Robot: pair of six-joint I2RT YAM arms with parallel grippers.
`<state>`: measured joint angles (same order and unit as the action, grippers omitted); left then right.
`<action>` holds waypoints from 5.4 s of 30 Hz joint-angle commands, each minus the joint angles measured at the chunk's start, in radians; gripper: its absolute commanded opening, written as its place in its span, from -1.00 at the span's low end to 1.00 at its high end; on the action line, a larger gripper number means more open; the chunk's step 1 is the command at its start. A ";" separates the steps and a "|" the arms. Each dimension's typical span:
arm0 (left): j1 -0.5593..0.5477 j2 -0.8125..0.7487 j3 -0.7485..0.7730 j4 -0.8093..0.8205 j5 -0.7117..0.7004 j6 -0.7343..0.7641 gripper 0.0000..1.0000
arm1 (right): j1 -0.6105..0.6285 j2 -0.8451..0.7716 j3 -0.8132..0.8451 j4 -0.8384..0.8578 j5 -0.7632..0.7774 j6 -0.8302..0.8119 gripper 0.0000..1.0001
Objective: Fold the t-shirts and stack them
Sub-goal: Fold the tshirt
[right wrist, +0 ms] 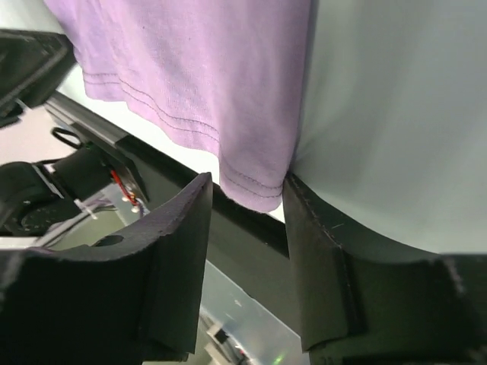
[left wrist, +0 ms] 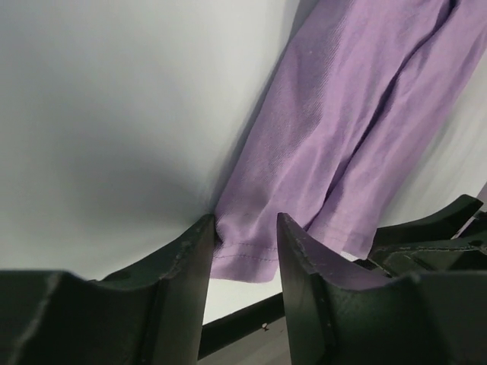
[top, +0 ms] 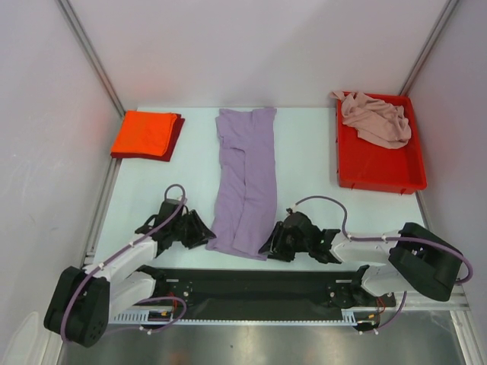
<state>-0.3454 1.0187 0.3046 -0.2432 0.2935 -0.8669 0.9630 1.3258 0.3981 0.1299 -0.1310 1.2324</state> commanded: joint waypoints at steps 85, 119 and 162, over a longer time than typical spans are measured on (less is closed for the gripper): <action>-0.245 -0.339 -0.096 -0.450 -0.134 -0.221 -0.99 | -0.038 -0.249 -0.088 -0.387 -0.047 -0.271 -1.00; -0.005 0.768 1.191 -0.528 -0.222 0.359 -0.99 | -0.515 0.545 1.109 -0.739 -0.239 -0.777 -1.00; 0.098 1.148 1.711 -0.590 -0.361 0.426 -0.03 | -0.679 1.053 1.847 -0.987 -0.190 -0.891 0.24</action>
<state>-0.2691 2.2799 1.9812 -0.8043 0.0738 -0.4828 0.3046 2.3955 2.1296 -0.7406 -0.4011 0.4023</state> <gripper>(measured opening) 0.456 0.545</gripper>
